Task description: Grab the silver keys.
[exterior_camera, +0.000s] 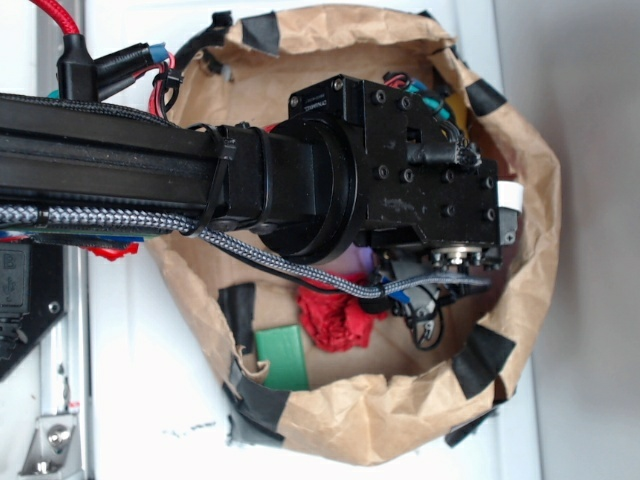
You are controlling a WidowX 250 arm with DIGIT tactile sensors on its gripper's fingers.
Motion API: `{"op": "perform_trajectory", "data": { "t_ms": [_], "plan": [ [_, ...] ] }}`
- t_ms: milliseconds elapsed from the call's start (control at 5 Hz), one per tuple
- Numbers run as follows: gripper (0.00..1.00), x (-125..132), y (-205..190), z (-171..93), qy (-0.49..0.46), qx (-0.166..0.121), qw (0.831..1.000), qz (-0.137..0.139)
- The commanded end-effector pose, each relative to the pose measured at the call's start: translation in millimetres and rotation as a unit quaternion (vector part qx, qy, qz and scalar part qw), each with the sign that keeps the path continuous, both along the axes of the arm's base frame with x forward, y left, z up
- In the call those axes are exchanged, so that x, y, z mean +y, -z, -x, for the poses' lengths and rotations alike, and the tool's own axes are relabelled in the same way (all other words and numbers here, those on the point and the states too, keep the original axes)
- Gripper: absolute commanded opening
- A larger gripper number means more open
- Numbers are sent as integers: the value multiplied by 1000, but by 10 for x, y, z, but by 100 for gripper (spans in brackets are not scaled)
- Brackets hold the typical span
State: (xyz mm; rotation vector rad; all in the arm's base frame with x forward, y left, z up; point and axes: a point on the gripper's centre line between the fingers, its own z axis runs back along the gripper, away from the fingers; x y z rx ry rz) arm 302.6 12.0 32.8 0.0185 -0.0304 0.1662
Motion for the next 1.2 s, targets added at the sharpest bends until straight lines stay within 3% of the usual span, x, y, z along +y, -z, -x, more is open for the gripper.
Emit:
{"op": "perform_trajectory", "data": {
  "t_ms": [0,200,400,600,800,1000],
  "plan": [
    [0,-35,-196,-45,12,-35,999,-5],
    [0,22,-309,-57,1,-51,998,-22],
    [0,234,-808,63,-27,-119,992,43],
    [0,485,-1258,253,-16,-159,979,128],
    [0,411,-1264,313,8,-142,985,96],
    [0,350,-1197,297,-3,-94,994,56]
  ]
}}
